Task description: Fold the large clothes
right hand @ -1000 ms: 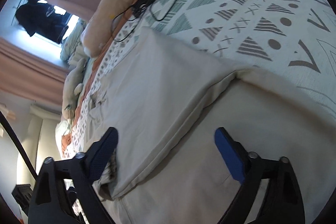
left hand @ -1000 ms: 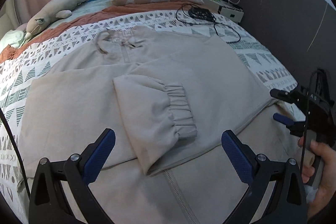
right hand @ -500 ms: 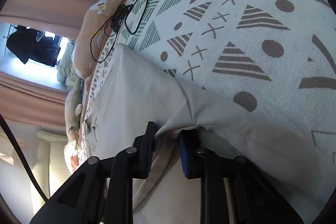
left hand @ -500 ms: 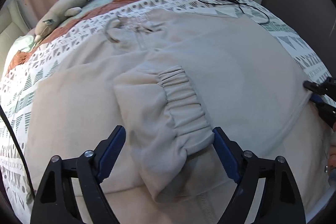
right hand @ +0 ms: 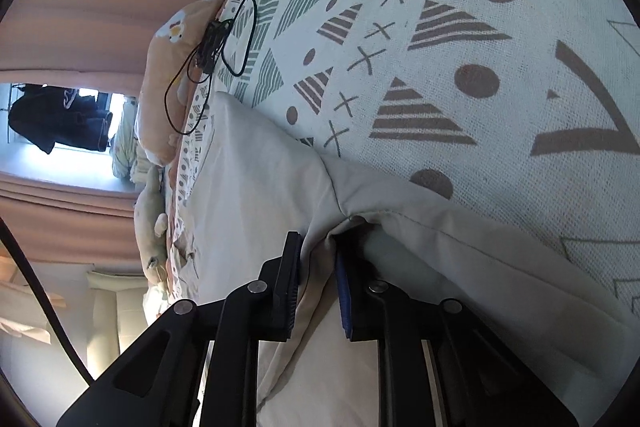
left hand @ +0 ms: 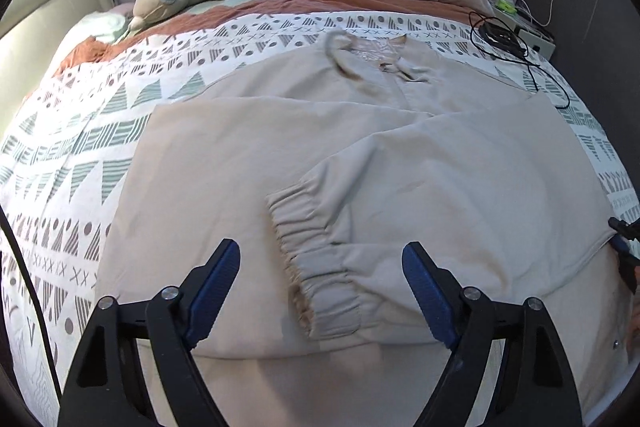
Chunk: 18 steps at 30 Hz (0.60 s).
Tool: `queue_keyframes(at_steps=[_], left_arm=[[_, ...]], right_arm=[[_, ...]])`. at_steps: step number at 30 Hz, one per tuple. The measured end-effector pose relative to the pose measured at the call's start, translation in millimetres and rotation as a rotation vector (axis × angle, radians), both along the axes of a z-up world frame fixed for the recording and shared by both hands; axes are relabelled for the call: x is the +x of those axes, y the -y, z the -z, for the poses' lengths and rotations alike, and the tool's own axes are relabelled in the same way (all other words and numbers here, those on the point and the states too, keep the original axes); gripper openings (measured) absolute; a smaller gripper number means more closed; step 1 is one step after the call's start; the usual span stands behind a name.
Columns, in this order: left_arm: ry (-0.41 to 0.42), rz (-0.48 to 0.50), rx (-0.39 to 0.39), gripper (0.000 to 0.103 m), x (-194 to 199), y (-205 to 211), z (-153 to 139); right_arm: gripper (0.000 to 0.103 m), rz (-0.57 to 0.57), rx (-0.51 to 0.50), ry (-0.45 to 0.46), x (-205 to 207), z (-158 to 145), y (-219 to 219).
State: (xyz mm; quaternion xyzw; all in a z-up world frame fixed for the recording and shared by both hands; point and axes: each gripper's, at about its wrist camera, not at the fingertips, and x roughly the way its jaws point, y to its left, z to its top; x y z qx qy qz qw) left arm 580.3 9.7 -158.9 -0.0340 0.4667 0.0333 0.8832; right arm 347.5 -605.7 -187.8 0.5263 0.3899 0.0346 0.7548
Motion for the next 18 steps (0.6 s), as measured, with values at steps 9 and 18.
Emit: queue_keyframes(at_steps=[9, 18], left_arm=[[-0.091, 0.023, -0.028, 0.085, -3.1, -7.9, 39.9], [-0.085, -0.012, -0.025, 0.085, 3.7, -21.0, 52.8]], right_arm=[[0.032, 0.014, 0.052, 0.027, -0.8, 1.1, 7.4], [0.037, 0.02, 0.053, 0.072, 6.5, 4.8, 9.9]])
